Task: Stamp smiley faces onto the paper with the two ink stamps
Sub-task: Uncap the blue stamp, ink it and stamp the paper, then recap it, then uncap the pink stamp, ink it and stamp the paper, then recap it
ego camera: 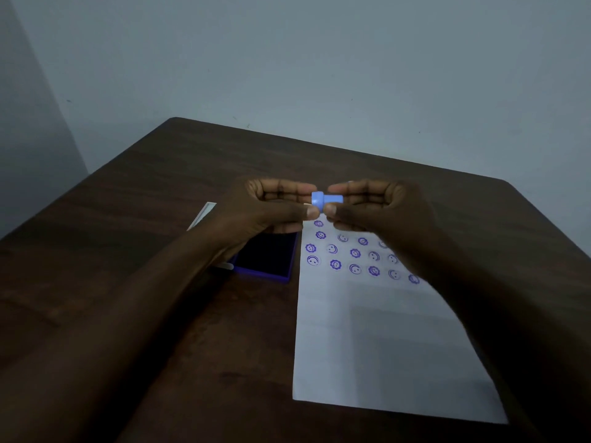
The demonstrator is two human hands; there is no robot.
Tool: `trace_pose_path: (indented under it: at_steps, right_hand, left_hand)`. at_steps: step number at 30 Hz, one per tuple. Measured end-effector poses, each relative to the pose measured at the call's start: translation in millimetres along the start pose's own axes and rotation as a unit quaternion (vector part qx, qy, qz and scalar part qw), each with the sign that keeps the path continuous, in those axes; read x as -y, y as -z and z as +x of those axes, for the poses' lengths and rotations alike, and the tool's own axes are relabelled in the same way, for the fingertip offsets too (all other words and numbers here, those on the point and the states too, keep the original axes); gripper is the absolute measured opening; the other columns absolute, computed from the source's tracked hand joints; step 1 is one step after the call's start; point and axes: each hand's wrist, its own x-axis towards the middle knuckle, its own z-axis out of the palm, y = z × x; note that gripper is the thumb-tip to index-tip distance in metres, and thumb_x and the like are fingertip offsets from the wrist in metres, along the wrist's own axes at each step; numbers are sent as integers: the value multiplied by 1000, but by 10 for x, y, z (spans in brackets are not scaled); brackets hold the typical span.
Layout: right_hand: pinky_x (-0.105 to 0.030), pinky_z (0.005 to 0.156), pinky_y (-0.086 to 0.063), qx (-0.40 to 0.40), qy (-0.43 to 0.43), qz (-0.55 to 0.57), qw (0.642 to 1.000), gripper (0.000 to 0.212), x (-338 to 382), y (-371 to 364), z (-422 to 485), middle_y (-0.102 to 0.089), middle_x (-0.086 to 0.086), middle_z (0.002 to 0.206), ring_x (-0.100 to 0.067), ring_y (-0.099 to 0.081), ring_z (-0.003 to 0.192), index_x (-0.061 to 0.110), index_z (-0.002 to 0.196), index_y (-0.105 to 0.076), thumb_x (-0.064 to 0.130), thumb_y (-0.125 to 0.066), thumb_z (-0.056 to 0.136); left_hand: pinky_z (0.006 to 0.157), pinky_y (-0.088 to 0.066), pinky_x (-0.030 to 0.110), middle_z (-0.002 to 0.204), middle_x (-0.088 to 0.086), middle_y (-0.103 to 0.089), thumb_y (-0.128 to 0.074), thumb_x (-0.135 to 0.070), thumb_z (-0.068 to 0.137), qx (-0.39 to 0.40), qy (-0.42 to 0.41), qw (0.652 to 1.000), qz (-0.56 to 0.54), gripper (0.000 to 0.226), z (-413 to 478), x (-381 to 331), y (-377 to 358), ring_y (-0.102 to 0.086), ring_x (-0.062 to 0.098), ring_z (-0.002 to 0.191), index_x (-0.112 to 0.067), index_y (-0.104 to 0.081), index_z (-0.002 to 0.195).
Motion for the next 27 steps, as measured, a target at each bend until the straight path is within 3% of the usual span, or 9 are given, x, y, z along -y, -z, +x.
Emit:
trace_pose_path:
  at_steps: [3, 4, 6, 8, 11, 13, 16, 19, 27]
  right_hand:
    - [-38, 76, -62, -29, 42, -60, 997, 28, 115, 87, 239, -78, -4, 79, -26, -75, 73, 15, 97, -76, 17, -84, 71]
    - [-33, 74, -61, -43, 61, -93, 993, 25, 137, 110, 339, -78, 1, 74, -28, -74, 71, 16, 96, -76, 20, -84, 71]
    - [-6, 63, -49, -49, 96, -203, 973, 20, 146, 121, 545, -72, 17, 61, -31, -73, 73, 24, 94, -76, 25, -81, 74]
    - [3, 57, -36, -41, 111, -289, 950, 21, 103, 87, 742, -65, 22, 56, -25, -74, 72, 26, 97, -76, 27, -78, 76]
    - [1, 61, -39, -24, 103, -378, 920, 28, -23, -6, 973, -57, 20, 56, 5, -64, 58, 21, 102, -77, 27, -77, 75]
    - [-15, 77, -52, -11, 96, -411, 906, 28, -130, -53, 1056, -63, 18, 53, 14, -58, 50, 23, 101, -77, 28, -78, 73]
    - [-36, 83, -56, -7, 100, -420, 902, 27, -215, -105, 1113, -76, 8, 87, -1, -61, 59, 25, 96, -78, 30, -79, 69]
    - [-36, 83, -55, -5, 97, -436, 894, 28, -254, -134, 1163, -76, 6, 94, -11, -68, 84, 27, 96, -78, 32, -78, 68]
    - [-30, 77, -52, -8, 81, -446, 891, 29, -371, -152, 1248, -75, 11, 93, -7, -65, 85, 31, 94, -77, 38, -78, 66]
  left_hand:
    - [75, -60, 28, 108, 3, -76, -76, -11, 77, -39, 13, 999, -7, 39, 52, -28, 66, -72, 16, 100, -16, -70, 115]
    - [76, -60, 27, 107, 3, -75, -72, -11, 81, -59, 18, 998, -6, 35, 67, -30, 110, -71, 15, 100, -15, -69, 116]
    - [73, -60, 23, 103, 1, -74, -68, -12, 86, -93, 29, 995, 16, 27, 79, -24, 209, -69, 14, 97, -16, -69, 113]
    - [69, -59, 20, 102, -3, -72, -65, -17, 88, -121, 34, 990, 58, 21, 86, -25, 288, -67, 11, 93, -22, -69, 108]
    - [68, -54, 21, 102, -3, -70, -63, -19, 90, -160, 27, 984, 75, 16, 93, -32, 358, -62, 10, 86, -24, -68, 104]
    - [70, -51, 24, 102, -4, -69, -63, -20, 90, -177, 25, 981, 79, 17, 103, -25, 381, -60, 9, 85, -23, -68, 106]
    - [69, -49, 23, 96, -8, -68, -63, -22, 89, -191, 23, 977, 91, 18, 108, -15, 397, -58, 8, 82, -24, -69, 106]
    - [70, -49, 23, 94, -9, -67, -62, -23, 90, -194, 21, 976, 101, 16, 119, -18, 397, -56, 7, 80, -27, -69, 103]
    - [69, -47, 24, 95, -11, -68, -63, -23, 89, -192, 21, 976, 106, 14, 129, -22, 379, -56, 7, 80, -29, -69, 100]
